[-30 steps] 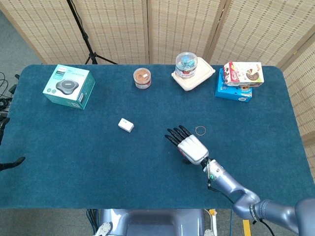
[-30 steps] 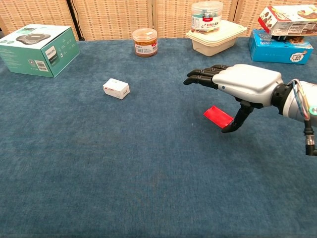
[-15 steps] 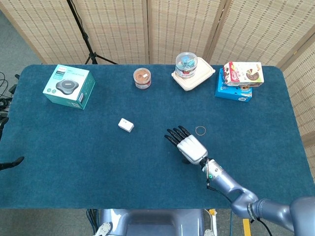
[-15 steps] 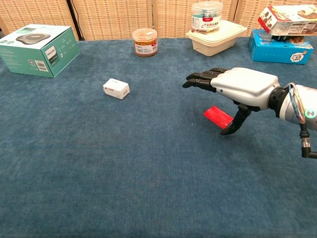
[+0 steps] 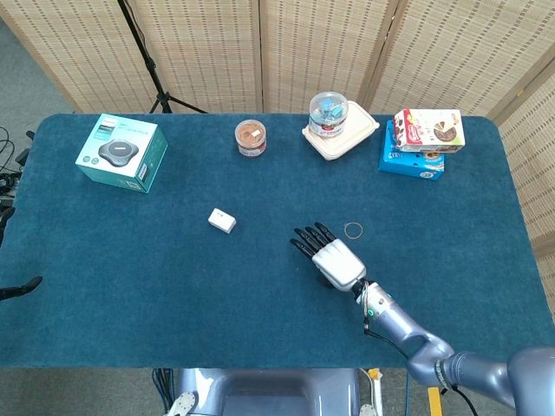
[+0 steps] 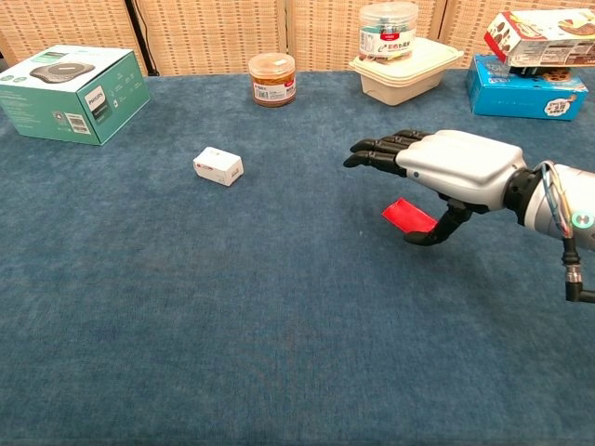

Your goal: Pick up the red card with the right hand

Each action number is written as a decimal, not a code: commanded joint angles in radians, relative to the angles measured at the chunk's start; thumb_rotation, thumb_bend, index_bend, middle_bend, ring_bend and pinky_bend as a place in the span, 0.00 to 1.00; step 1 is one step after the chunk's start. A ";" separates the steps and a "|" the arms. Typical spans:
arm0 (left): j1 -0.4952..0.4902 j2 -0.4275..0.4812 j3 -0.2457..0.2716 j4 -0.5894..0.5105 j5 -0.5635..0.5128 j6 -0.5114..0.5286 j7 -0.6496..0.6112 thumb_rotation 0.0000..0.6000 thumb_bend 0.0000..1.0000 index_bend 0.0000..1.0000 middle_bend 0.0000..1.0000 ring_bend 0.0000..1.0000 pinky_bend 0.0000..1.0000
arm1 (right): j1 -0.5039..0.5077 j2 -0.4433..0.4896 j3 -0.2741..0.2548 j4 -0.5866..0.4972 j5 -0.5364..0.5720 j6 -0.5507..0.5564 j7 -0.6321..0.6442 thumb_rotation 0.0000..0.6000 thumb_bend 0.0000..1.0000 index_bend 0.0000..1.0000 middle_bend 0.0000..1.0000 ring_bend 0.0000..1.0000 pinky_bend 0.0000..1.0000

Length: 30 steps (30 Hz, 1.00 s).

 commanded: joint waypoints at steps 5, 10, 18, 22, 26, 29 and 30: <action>0.000 0.001 0.000 0.000 -0.002 -0.001 -0.002 1.00 0.00 0.00 0.00 0.00 0.00 | 0.006 -0.009 -0.004 0.009 0.002 -0.001 0.000 1.00 0.36 0.00 0.00 0.00 0.00; 0.000 0.002 0.001 0.001 0.000 -0.002 -0.004 1.00 0.00 0.00 0.00 0.00 0.00 | 0.007 -0.019 -0.012 0.018 0.005 -0.006 -0.003 1.00 0.36 0.00 0.00 0.00 0.00; 0.000 0.002 0.001 0.002 0.001 -0.003 -0.007 1.00 0.00 0.00 0.00 0.00 0.00 | 0.011 -0.036 -0.014 0.035 0.016 -0.014 -0.022 1.00 0.36 0.00 0.00 0.00 0.00; -0.002 0.003 0.001 0.003 0.000 -0.006 -0.008 1.00 0.00 0.00 0.00 0.00 0.00 | 0.014 -0.038 -0.013 0.043 0.022 -0.019 -0.028 1.00 0.36 0.00 0.00 0.00 0.00; -0.002 0.004 0.000 0.003 -0.002 -0.008 -0.010 1.00 0.00 0.00 0.00 0.00 0.00 | 0.016 -0.043 -0.012 0.059 0.026 -0.021 -0.037 1.00 0.36 0.00 0.00 0.00 0.00; -0.002 0.005 0.001 0.004 -0.002 -0.009 -0.012 1.00 0.00 0.00 0.00 0.00 0.00 | 0.020 -0.050 -0.010 0.079 0.028 -0.021 -0.046 1.00 0.36 0.00 0.00 0.00 0.00; -0.002 0.005 0.001 0.004 -0.003 -0.010 -0.012 1.00 0.00 0.00 0.00 0.00 0.00 | 0.020 -0.052 -0.009 0.086 0.030 -0.021 -0.048 1.00 0.36 0.00 0.00 0.00 0.00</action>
